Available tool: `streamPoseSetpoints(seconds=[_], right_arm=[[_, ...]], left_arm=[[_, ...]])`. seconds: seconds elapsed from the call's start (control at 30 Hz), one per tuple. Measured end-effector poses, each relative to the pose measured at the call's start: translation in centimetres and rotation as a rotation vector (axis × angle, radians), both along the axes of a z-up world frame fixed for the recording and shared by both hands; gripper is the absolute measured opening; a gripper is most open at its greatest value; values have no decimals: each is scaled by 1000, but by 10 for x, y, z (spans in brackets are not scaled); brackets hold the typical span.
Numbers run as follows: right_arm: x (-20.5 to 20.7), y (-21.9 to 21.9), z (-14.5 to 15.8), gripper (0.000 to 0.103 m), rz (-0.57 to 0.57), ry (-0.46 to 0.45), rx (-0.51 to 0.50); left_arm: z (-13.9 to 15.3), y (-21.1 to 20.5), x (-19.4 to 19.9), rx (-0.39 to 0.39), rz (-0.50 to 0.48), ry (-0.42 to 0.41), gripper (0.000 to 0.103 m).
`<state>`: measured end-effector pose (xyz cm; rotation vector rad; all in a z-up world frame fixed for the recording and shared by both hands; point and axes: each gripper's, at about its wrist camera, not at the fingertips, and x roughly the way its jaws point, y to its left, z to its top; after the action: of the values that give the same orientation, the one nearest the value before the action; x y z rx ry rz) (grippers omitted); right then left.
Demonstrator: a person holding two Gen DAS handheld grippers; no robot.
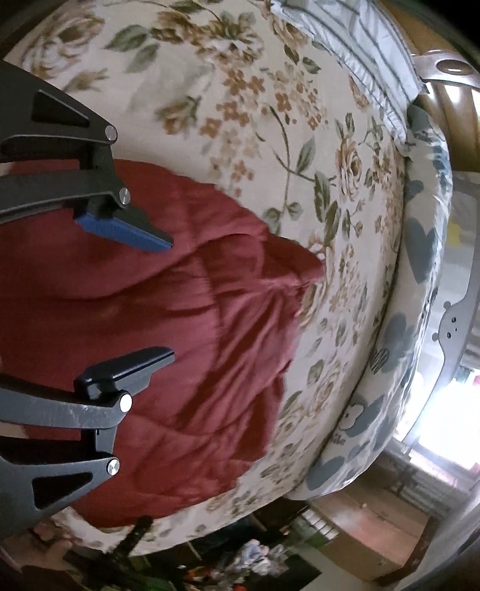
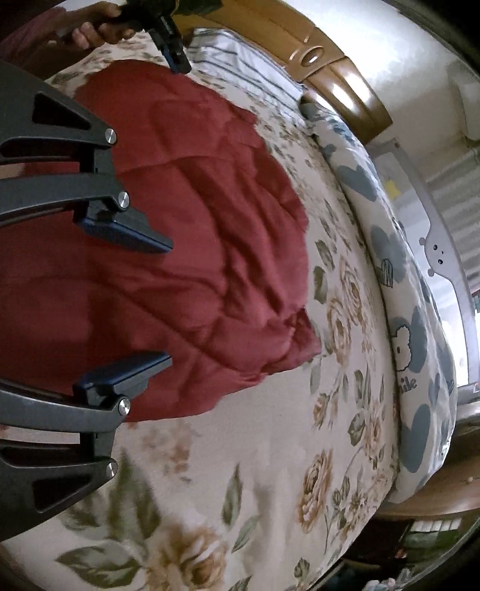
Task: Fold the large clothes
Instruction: 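Press and smooth the folded jacket with both open grippers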
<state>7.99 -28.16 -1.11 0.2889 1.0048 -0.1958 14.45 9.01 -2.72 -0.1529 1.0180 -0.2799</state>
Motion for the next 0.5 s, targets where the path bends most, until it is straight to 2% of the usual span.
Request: streamPoseSetpoints(seconds=[0.2, 0.5], right_arm=[[-26, 17, -1, 58, 15, 2, -12], [-35, 51, 0, 59, 76, -4, -10]], left_arm=[[10, -1, -47, 40, -12, -27, 59], [19, -9, -71, 46, -41, -34, 62]])
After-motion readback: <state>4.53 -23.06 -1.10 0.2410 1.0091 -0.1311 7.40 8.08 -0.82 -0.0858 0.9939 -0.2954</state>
